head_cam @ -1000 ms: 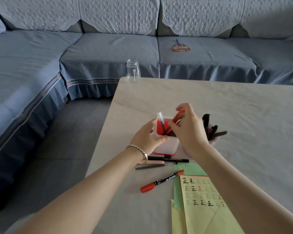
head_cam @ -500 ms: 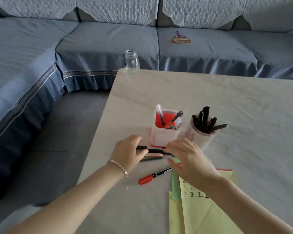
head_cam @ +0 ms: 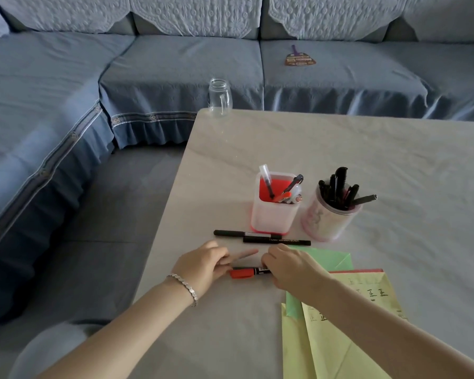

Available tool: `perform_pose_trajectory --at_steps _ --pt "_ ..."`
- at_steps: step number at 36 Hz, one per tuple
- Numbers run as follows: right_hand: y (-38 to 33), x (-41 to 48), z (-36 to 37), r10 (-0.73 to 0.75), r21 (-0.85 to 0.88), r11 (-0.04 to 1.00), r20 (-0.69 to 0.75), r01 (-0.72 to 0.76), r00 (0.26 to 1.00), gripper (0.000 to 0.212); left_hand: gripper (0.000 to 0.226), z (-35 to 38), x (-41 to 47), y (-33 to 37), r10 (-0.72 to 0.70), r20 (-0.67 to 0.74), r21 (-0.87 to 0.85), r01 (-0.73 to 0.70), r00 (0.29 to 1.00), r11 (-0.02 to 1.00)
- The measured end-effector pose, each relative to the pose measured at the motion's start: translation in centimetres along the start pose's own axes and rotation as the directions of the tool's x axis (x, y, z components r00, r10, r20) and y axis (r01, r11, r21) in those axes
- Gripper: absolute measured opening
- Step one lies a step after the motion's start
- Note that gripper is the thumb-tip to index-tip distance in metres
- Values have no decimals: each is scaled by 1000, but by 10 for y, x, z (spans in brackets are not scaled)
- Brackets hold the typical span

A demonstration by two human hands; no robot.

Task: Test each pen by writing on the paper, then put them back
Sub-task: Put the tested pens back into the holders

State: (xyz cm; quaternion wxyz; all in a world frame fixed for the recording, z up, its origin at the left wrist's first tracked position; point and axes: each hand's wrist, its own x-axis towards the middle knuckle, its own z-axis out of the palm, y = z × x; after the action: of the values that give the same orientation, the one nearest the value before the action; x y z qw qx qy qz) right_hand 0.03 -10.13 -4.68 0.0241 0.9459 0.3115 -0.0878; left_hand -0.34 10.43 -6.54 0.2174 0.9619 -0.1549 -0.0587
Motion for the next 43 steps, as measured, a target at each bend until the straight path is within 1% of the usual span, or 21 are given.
perform_pose_trajectory --at_steps 2,3,5,6,8,10,13,16,18,20,22,24,26,29,31,32,35,37,39,41,43 --pt "4 0 3 -14 -16 1000 -61 13 998 40 22 -3 -4 -2 -25 -14 -61 24 1000 998" --pt "4 -2 2 -13 9 1000 -60 13 998 36 27 -5 -6 -2 -44 -31 -105 41 999 994" --pt "4 -8 -7 44 183 983 -50 -35 998 22 35 -11 -10 0 -91 -92 -207 71 992 976" --pt "7 -12 -9 96 180 980 -63 -83 993 22 35 -15 -11 4 -127 -129 -265 89 983 960" --pt "11 -22 -15 180 338 929 -68 -148 981 21 32 -20 -14 13 -213 -190 -410 119 958 904" --pt "10 -34 -24 288 550 814 -106 -185 952 12 34 -23 -15 26 -289 -231 -572 111 929 813" --pt "4 -46 -39 380 831 526 -41 -179 924 13 33 -27 -12 51 -369 -216 -755 85 904 650" --pt "-3 -56 -52 271 938 293 104 -185 957 21 18 -32 -7 78 -366 -74 -861 126 927 493" --pt "-5 -61 -54 181 952 218 177 -215 967 18 18 -32 -4 93 -321 35 -903 167 946 395" --pt "-7 -65 -54 153 945 228 203 -234 967 16 13 -32 -1 105 -281 91 -917 191 955 351" --pt "-7 -67 -53 140 939 242 214 -243 967 15 11 -30 0 113 -253 90 -909 183 963 375" --pt "-5 -70 -53 131 935 260 213 -241 968 14 14 -28 1 118 -251 81 -908 176 965 381" --pt "-2 -73 -52 167 942 260 174 -213 970 19 15 -26 2 122 -274 94 -922 187 957 338" --pt "6 -77 -47 370 977 196 0 -79 929 62 18 -25 5 124 -349 94 -942 197 932 273" --pt "14 -79 -51 522 971 231 -182 67 833 87 21 -23 7 122 -394 65 -929 200 917 312" --pt "20 -81 -57 574 953 265 -276 143 771 92 22 -23 8 121 -402 52 -919 202 914 340" --pt "40 -84 -78 601 832 479 -544 281 586 78 21 -22 7 119 -395 54 -904 213 917 370" --pt "54 -83 -87 564 739 607 -660 293 496 64 21 -23 6 119 -387 51 -891 217 920 399" --pt "64 -76 -90 564 686 685 -713 247 417 51 23 -25 6 118 -381 37 -890 203 924 408" --pt "69 -67 -88 574 661 736 -724 147 384 34 25 -26 8 117 -385 28 -888 200 922 413" --pt "69 -57 -82 541 605 796 -729 24 419 34 24 -28 8 115 -392 21 -883 201 920 425"
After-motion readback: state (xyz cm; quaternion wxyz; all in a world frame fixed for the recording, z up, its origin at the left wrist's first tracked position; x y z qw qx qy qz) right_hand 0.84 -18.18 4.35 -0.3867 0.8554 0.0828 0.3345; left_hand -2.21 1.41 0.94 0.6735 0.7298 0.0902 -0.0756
